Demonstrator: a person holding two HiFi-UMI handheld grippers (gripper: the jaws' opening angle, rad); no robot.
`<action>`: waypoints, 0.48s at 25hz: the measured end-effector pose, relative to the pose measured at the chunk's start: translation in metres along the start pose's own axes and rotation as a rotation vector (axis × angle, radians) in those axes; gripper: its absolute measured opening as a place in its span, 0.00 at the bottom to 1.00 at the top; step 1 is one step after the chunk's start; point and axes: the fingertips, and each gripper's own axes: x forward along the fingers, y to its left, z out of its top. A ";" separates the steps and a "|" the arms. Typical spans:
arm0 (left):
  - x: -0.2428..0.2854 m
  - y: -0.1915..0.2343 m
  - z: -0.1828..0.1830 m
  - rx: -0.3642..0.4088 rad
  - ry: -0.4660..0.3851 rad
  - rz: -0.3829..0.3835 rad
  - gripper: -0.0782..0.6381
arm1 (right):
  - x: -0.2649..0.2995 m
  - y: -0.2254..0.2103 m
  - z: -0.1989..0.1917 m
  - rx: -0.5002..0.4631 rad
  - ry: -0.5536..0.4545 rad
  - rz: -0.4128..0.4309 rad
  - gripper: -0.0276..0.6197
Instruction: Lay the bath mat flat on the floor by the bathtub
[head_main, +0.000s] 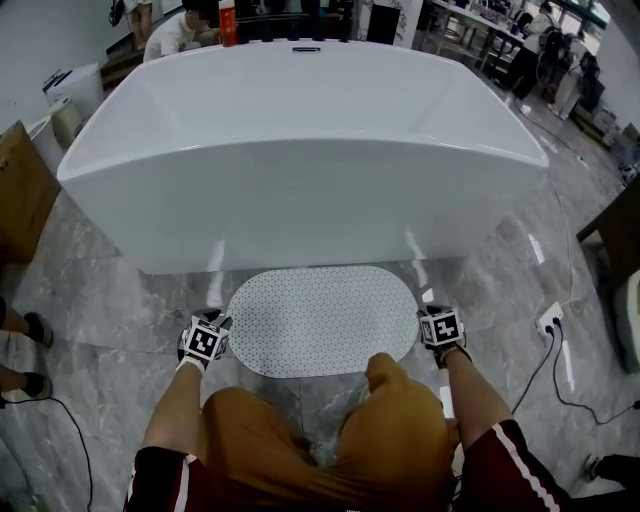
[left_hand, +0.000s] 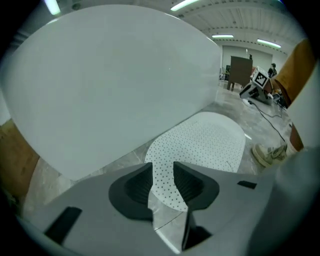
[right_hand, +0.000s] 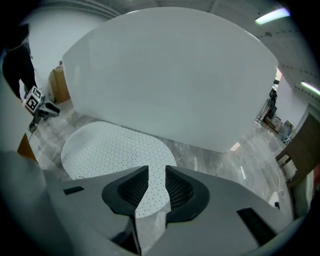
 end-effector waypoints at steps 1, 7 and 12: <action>-0.002 0.003 0.010 -0.040 -0.036 0.004 0.31 | -0.002 0.004 0.008 0.017 -0.027 0.018 0.24; -0.019 0.006 0.077 -0.228 -0.255 -0.002 0.31 | -0.024 0.021 0.075 0.014 -0.236 0.094 0.24; -0.021 -0.006 0.119 -0.191 -0.312 0.002 0.32 | -0.036 0.018 0.105 -0.004 -0.307 0.102 0.24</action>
